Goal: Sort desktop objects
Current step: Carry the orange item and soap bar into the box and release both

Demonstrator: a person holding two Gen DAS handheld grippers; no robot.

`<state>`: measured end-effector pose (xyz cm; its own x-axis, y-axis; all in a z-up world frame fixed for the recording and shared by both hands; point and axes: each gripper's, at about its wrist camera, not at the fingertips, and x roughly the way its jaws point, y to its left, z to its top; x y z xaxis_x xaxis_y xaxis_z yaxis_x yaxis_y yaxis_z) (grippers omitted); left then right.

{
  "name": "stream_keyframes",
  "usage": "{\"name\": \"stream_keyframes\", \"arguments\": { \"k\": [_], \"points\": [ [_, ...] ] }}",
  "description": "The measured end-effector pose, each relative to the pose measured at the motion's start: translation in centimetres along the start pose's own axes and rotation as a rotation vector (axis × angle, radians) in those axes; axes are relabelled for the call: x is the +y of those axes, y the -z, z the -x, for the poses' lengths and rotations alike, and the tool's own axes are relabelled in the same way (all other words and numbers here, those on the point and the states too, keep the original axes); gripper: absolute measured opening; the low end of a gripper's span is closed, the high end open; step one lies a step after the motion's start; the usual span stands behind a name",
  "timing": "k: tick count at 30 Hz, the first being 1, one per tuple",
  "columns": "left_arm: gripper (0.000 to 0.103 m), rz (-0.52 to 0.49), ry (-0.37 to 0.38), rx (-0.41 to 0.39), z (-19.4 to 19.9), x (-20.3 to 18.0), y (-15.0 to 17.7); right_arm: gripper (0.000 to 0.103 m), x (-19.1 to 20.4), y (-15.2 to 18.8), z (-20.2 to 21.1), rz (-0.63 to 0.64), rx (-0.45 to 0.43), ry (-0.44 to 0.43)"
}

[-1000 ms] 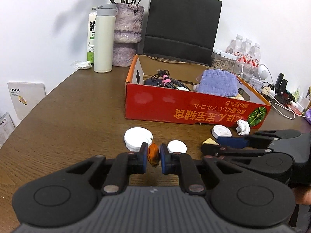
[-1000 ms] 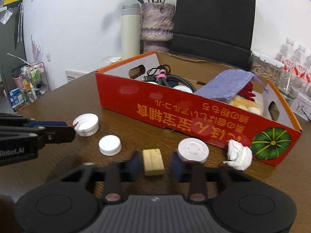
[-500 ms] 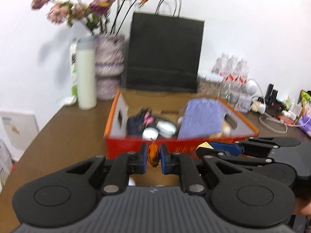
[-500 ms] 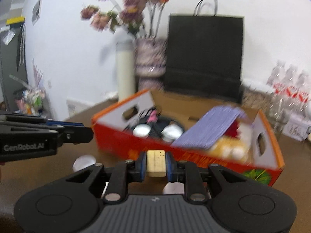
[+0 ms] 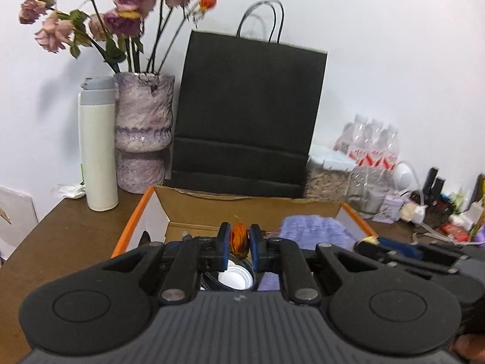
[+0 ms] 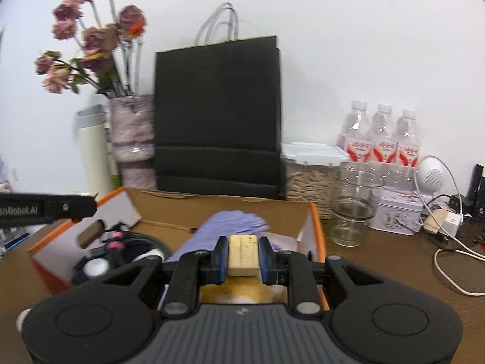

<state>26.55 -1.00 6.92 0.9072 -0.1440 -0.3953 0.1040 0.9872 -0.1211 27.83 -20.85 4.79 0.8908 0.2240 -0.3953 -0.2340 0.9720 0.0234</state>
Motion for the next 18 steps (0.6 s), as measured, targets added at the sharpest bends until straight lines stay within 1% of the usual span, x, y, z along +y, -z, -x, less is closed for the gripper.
{"name": "stream_keyframes", "arguments": {
  "k": [6,9,14,16,18],
  "points": [
    [0.014,-0.078,-0.045,0.056,-3.2,-0.1,1.8,0.019,-0.6,0.9,-2.2,0.007,0.055,0.002],
    [0.014,-0.088,-0.049,0.069,-3.7,0.0,2.4,0.019,-0.2,1.2,-2.4,0.019,0.065,-0.004],
    [0.015,-0.116,-0.054,0.062,-3.4,-0.5,2.7,0.020,0.2,1.3,-1.9,0.028,0.067,-0.005],
    [0.021,-0.117,-0.063,0.057,-3.3,-0.5,2.7,0.022,0.2,1.3,-1.8,0.032,0.068,0.000],
    [0.042,-0.118,-0.070,0.048,-3.0,-0.5,2.7,0.033,0.3,1.2,-1.6,0.040,0.069,0.005]
  ]
}}
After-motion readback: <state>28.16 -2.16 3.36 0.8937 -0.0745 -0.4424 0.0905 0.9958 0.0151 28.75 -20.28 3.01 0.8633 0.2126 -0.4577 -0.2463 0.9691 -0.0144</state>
